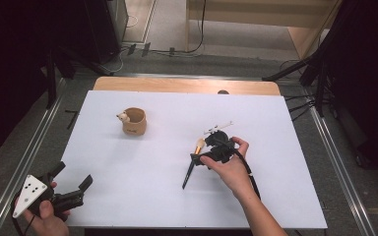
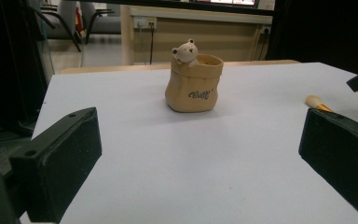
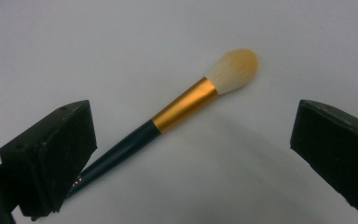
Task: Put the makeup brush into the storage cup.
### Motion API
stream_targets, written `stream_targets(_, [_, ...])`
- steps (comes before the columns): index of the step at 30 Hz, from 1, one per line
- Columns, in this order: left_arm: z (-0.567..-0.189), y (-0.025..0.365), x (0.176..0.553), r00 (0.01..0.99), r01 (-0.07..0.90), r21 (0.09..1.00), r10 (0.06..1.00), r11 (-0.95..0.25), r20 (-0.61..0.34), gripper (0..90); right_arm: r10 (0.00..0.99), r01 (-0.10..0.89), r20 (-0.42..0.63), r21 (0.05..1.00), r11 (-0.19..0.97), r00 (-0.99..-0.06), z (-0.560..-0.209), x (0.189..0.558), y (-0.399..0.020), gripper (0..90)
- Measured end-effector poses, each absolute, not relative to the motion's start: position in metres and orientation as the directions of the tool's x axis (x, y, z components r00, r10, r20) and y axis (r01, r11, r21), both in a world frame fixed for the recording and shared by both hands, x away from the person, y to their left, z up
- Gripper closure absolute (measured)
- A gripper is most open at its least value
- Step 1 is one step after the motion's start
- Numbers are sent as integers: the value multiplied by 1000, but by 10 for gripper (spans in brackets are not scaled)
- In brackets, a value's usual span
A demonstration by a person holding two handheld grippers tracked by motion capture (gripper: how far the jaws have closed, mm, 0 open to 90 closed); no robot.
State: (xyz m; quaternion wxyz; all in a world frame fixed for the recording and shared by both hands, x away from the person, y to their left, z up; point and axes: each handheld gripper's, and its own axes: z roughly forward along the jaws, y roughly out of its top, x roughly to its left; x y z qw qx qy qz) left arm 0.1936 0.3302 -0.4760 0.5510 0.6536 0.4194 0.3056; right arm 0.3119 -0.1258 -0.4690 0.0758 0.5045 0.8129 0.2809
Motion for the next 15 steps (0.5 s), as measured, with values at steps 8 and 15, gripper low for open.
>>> stream_targets(8, [-476,332,194,459,213,976,886,-39,-65,0,898,833,163,469,294,-409,-474,316,-118,138])
stream_targets(15, [-477,331,195,463,213,976,884,-45,-60,0,906,862,186,426,274,-379,-476,322,-112,183])
